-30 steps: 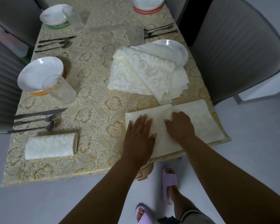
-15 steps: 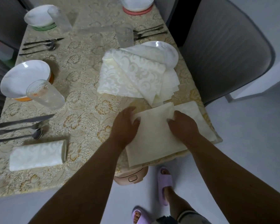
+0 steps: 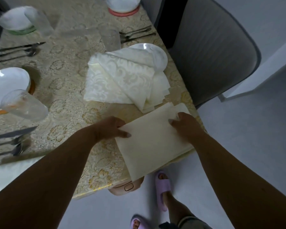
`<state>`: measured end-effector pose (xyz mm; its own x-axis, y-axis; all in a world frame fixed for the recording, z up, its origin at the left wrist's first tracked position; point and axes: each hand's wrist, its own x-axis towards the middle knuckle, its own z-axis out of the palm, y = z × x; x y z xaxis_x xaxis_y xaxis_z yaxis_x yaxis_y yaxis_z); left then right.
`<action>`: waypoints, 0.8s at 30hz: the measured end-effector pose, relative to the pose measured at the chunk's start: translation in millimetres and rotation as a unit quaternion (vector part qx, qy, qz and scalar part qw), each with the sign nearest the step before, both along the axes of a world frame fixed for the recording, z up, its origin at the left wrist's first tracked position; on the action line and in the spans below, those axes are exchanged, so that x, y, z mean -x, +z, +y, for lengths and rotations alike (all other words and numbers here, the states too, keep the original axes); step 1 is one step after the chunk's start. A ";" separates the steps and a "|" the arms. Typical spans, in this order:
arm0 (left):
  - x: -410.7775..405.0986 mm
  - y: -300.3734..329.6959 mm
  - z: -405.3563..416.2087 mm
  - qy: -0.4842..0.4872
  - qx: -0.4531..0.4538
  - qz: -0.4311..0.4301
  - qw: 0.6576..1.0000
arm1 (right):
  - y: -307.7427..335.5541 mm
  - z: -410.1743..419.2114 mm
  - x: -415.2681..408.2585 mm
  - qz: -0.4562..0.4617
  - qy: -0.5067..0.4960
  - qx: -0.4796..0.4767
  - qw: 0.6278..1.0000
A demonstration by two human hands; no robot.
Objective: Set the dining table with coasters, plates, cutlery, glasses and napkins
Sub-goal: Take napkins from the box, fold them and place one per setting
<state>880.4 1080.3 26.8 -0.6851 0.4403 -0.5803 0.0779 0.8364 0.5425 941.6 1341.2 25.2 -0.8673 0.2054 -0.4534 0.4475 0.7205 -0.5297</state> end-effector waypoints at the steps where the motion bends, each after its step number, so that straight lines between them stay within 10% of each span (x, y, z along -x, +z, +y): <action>1: 1.1 0.1 1.1 -0.014 0.015 0.014 1.000 | -0.9 5.6 0.5 -0.008 -0.002 -0.010 1.000; 24: -3.5 -5.7 88.9 -0.045 0.054 0.269 0.961 | -17.4 37.8 -2.6 0.045 0.028 -0.154 0.987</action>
<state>883.8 1169.2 21.1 -0.8610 0.4678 -0.1996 0.3960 0.8629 0.3138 944.2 1379.0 7.9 -0.9152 0.2716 -0.2978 0.3633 0.8759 -0.3175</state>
